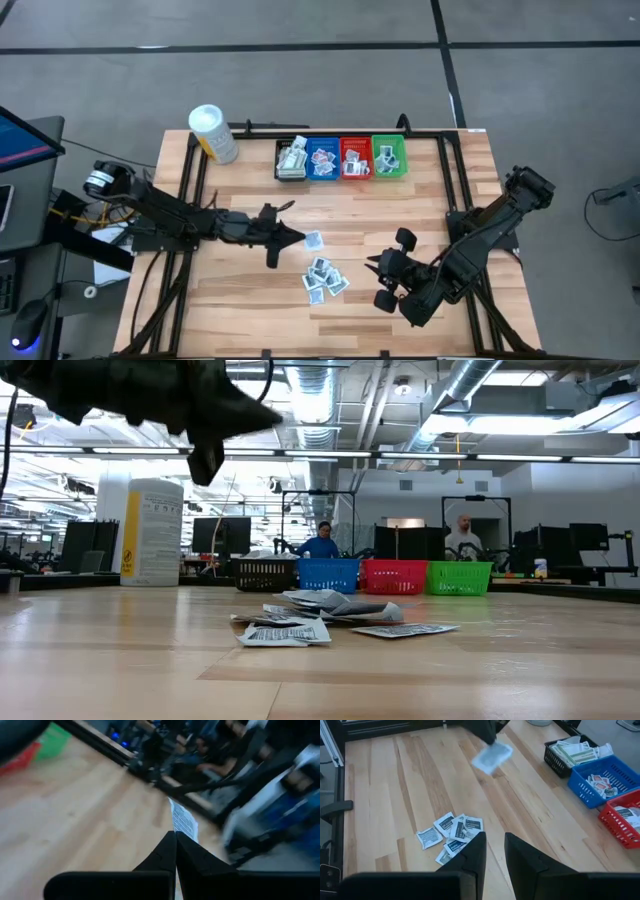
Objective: Pick & Place First Aid Supplies
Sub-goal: Put the blue alcohol pad in the green bin
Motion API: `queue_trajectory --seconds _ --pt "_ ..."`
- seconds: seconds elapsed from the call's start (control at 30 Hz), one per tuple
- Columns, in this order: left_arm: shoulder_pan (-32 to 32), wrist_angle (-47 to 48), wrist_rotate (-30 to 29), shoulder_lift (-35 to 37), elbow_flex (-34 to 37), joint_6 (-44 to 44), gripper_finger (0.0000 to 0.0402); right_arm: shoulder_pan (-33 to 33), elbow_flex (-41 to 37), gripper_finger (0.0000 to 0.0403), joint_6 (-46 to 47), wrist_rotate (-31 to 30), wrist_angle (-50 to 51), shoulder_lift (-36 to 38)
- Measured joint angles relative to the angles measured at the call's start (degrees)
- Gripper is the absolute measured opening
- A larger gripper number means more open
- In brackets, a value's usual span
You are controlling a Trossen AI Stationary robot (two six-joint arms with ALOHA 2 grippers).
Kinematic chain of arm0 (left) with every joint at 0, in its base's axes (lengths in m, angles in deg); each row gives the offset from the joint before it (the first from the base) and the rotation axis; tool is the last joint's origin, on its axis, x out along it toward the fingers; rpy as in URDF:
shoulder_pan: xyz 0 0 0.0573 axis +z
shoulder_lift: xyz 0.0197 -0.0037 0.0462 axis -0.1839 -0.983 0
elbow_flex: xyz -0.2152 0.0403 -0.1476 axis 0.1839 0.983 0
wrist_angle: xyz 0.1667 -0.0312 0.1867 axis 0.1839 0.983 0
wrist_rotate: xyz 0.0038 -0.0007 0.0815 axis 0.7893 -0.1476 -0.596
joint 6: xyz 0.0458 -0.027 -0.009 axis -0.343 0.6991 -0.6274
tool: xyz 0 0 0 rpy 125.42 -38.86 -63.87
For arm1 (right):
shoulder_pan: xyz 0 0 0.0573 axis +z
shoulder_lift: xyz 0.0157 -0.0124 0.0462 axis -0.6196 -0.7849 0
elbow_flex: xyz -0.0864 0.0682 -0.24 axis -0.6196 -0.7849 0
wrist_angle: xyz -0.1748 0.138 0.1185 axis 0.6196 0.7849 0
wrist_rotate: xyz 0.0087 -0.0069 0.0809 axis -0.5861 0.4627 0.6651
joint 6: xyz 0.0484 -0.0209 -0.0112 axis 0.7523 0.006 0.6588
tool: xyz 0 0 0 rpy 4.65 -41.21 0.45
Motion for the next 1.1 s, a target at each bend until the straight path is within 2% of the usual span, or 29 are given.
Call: queue_trajectory --seconds 0.1,0.37,0.47,0.57,0.73,0.9,1.1 --pt "0.85 -0.48 4.27 1.99 0.00 9.83 0.0002 0.00 0.00 0.0064 -1.58 0.00 0.66 0.00" --pt "2.42 -5.20 20.03 2.83 0.00 39.18 0.0005 0.00 0.00 0.0064 -17.04 0.17 0.24 0.00" --pt "2.38 -8.62 23.68 2.83 0.00 47.06 0.0004 -0.47 0.00 0.0064 -19.77 0.17 0.24 0.00" --pt "2.24 -12.91 24.64 2.92 0.00 52.78 0.0005 -1.27 0.00 0.0064 -22.55 0.17 0.24 -0.04" --pt "1.83 -18.85 27.62 2.90 0.00 57.42 0.0006 -2.90 0.00 0.0064 -29.84 0.17 0.04 -0.04" --pt "1.30 -24.18 29.17 2.90 -1.37 56.41 0.0005 -4.11 0.00 0.0064 -32.20 0.11 -1.65 -0.04" --pt "1.22 -24.46 33.43 2.90 -5.17 54.68 0.0005 -5.42 0.00 0.0064 -38.70 -0.07 -7.48 -0.09"
